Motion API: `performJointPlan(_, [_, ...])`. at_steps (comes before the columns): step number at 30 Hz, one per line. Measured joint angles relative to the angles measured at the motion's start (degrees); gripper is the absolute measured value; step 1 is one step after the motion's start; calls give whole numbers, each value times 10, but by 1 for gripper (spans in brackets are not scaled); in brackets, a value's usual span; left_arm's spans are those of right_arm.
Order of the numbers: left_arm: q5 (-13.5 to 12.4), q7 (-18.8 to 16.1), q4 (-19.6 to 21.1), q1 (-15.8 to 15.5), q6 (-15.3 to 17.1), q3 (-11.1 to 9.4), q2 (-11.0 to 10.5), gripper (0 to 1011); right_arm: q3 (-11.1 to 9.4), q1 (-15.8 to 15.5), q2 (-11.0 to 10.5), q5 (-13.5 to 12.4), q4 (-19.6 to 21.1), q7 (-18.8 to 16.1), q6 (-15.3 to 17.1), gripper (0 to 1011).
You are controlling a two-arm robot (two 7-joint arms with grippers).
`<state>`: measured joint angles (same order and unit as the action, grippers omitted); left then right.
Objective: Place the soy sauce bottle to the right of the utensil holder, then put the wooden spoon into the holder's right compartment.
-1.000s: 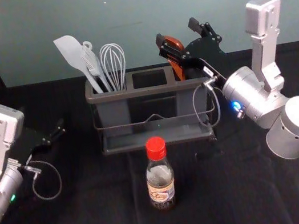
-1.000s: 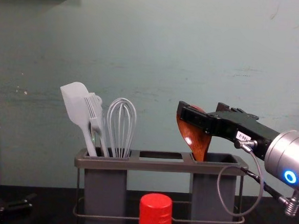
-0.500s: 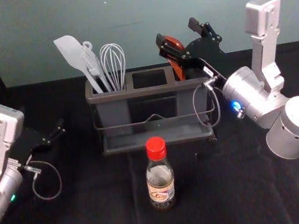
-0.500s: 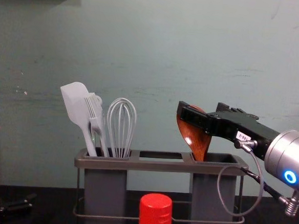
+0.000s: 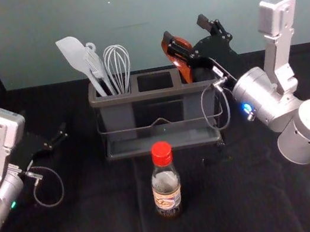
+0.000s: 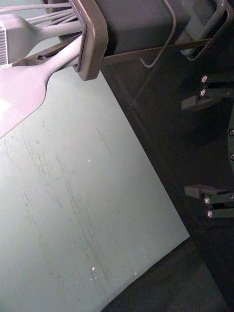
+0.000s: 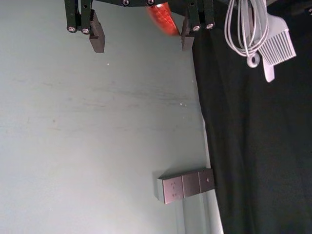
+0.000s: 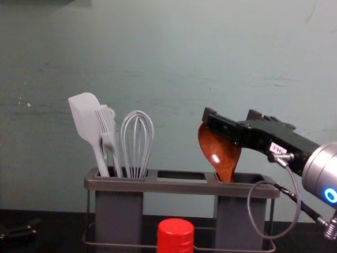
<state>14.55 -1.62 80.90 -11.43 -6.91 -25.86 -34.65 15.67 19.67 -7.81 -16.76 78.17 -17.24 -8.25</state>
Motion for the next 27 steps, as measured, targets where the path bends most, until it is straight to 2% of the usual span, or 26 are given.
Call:
performJointPlan(6, [0, 0, 0, 0, 0, 0, 0, 1005, -1, -6, -4, -7, 18, 0, 9, 1002])
performJointPlan(13, [0, 0, 0, 0, 0, 0, 0, 1005, -4, -23, -15, -19, 60, -2, 31, 1003])
performJointPlan(20, [0, 0, 0, 0, 0, 0, 0, 1005, -9, -54, -46, -44, 124, -15, 54, 1003])
performJointPlan(27, [0, 0, 0, 0, 0, 0, 0, 1005, -17, -90, -79, -68, 179, -27, 63, 1002])
